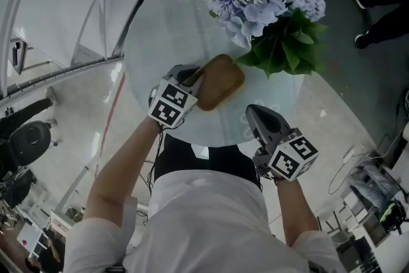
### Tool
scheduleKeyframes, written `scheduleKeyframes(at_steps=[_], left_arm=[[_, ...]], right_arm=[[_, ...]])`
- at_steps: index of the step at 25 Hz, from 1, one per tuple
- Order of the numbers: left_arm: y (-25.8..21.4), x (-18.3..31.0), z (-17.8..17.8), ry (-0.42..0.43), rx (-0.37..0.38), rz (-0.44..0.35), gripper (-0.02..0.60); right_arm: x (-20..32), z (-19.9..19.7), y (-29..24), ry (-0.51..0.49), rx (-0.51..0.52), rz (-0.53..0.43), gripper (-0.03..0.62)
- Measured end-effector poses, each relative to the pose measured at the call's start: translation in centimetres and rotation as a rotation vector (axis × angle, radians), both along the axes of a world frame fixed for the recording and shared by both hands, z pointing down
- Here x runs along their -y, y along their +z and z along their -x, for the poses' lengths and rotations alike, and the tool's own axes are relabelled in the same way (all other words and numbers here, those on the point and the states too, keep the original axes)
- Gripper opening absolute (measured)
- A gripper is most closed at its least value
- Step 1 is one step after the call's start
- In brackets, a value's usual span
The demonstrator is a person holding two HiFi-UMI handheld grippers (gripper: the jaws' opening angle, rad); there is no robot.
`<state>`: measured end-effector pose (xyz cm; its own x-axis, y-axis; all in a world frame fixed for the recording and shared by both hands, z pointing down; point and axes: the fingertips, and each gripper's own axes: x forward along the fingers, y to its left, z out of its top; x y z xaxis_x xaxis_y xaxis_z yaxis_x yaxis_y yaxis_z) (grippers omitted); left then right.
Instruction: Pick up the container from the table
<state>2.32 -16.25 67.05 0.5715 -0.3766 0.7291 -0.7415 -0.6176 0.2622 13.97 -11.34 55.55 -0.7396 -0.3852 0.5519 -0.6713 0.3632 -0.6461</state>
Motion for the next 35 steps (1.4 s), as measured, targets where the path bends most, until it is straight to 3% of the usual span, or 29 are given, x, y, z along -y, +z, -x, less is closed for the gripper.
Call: scheduleKeyframes(at_steps=[14,35], left_arm=[[-3.5,0.0,1.3,-0.034,-0.019,-0.062,0.029],[-14.7,0.5,4.8,-0.058,-0.055,-0.234,0.028]], right_arm=[[0.1,0.6,-1.4,0.02,-0.002,-0.037,0.021],[1.4,3.0,-8.6,0.052,0.008,-0.194,0.021]])
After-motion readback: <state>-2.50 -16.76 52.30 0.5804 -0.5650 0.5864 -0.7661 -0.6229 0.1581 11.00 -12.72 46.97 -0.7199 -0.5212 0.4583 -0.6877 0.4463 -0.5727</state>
